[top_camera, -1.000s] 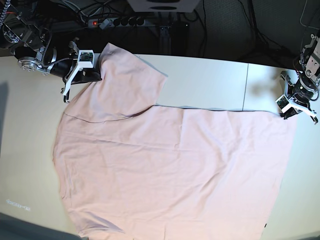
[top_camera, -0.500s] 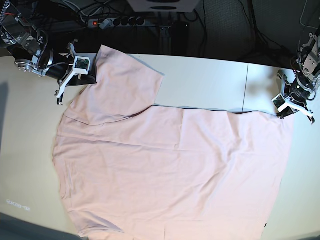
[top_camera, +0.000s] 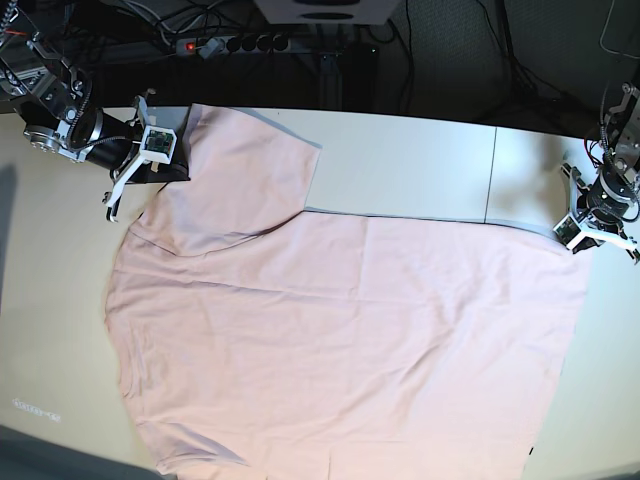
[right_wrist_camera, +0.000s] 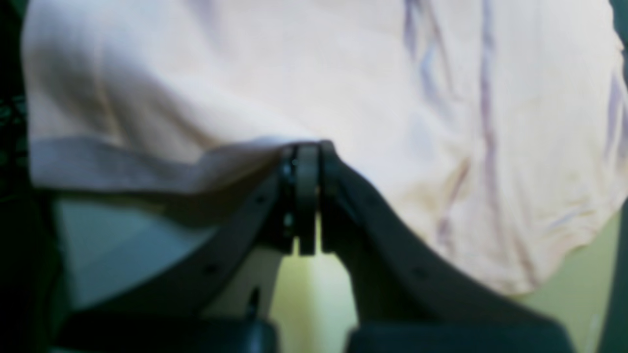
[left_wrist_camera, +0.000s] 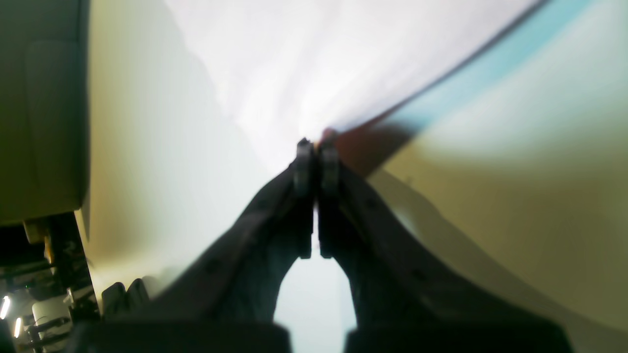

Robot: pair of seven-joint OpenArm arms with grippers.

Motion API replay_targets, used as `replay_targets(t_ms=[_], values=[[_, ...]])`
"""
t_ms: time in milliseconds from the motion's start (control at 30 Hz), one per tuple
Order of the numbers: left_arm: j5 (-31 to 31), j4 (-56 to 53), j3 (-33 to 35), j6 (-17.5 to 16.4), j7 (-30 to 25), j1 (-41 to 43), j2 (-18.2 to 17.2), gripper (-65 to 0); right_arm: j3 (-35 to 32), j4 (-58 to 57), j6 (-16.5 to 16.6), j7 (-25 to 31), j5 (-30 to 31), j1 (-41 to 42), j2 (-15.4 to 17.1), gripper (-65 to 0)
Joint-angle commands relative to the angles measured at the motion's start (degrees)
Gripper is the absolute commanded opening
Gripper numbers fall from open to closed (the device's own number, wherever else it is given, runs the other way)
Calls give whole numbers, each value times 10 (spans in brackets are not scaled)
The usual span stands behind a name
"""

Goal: Fold the T-shirt properly
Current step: 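Lift the held shirt edge with both grippers and pull it toward the hem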

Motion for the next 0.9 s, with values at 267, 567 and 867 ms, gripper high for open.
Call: replay_targets(t_ms=[267,567,867], values=[[-39,6,-7,-21,17,-46,-13,-650,9,8,48,7,13,60,12,-650],[-56,6,-7,-21,47,-101,-13,-650,9,7,51,-41,38,121,12,-650],[-69,5,-7,-21,57,-125,-13,-650,9,-4,51,-53,48,160,12,-650]])
